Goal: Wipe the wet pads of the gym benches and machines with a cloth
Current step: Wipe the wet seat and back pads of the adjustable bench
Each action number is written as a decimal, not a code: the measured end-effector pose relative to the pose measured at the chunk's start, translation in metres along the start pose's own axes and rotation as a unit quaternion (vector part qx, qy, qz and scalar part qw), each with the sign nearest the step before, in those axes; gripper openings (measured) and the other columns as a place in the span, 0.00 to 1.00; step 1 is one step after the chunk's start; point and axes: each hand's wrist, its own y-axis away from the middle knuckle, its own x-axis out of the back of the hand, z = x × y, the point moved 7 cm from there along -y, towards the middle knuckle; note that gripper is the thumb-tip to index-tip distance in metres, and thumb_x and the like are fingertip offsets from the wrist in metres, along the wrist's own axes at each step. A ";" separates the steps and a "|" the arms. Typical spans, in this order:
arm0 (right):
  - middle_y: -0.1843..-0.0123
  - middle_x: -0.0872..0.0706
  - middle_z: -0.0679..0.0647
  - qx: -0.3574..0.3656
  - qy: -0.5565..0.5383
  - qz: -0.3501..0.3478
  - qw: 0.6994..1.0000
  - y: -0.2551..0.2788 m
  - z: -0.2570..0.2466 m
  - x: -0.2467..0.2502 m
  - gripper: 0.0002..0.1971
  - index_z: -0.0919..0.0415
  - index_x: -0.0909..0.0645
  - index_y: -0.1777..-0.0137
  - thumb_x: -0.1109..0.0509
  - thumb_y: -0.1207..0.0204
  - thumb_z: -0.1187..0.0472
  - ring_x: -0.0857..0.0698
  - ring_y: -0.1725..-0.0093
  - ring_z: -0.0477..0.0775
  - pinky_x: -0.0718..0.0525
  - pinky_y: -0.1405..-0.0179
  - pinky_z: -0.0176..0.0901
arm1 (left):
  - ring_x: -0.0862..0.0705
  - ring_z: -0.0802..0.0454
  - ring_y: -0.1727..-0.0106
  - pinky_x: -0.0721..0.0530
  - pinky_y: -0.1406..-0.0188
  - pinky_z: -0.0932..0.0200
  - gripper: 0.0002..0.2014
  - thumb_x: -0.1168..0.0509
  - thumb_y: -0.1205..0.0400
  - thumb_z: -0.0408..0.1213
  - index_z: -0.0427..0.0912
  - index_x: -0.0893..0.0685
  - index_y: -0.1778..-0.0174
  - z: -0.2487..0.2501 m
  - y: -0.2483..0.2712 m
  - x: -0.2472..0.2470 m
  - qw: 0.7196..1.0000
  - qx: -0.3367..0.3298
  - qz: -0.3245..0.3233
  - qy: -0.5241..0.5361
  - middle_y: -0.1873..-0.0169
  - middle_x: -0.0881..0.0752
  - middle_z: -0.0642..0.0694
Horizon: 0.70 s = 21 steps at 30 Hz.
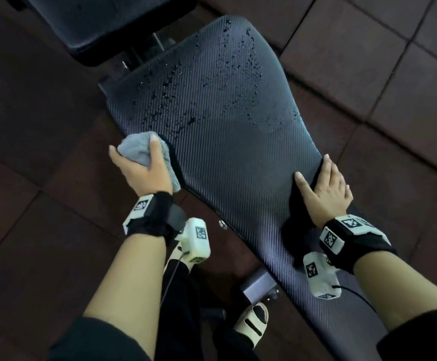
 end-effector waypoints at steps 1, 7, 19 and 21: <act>0.16 0.46 0.50 -0.002 0.002 0.002 1.000 0.000 0.000 0.000 0.48 0.48 0.55 0.16 0.56 0.35 0.26 0.48 0.17 0.51 0.54 0.20 0.57 | 0.25 0.49 0.29 0.29 0.28 0.58 0.46 0.26 0.27 0.53 0.37 0.42 0.20 0.001 0.008 -0.001 1.000 -0.004 -0.005 0.019 0.27 0.27 0.42; 0.16 0.44 0.52 -0.002 0.008 0.009 1.000 0.002 0.001 0.001 0.52 0.49 0.54 0.16 0.61 0.41 0.24 0.45 0.18 0.53 0.52 0.21 0.57 | 0.38 0.46 0.19 0.40 0.19 0.51 0.56 0.21 0.33 0.50 0.33 0.48 0.19 -0.020 0.075 -0.011 0.997 0.004 -0.080 -0.008 0.21 0.38 0.37; 0.18 0.41 0.56 -0.014 0.003 0.010 1.000 0.000 0.001 0.000 0.51 0.50 0.52 0.16 0.58 0.39 0.24 0.43 0.19 0.57 0.51 0.21 0.61 | 0.26 0.50 0.27 0.29 0.26 0.50 0.43 0.34 0.29 0.63 0.47 0.35 0.21 0.035 -0.095 -0.010 0.986 -0.081 -0.073 -0.123 0.27 0.25 0.47; 0.18 0.40 0.56 -0.014 0.002 0.011 1.000 0.000 0.001 0.000 0.51 0.51 0.51 0.16 0.58 0.39 0.25 0.42 0.19 0.57 0.51 0.21 0.61 | 0.26 0.46 0.28 0.28 0.27 0.49 0.41 0.35 0.28 0.62 0.42 0.32 0.23 0.048 -0.099 -0.018 0.978 -0.129 -0.081 -0.144 0.29 0.25 0.42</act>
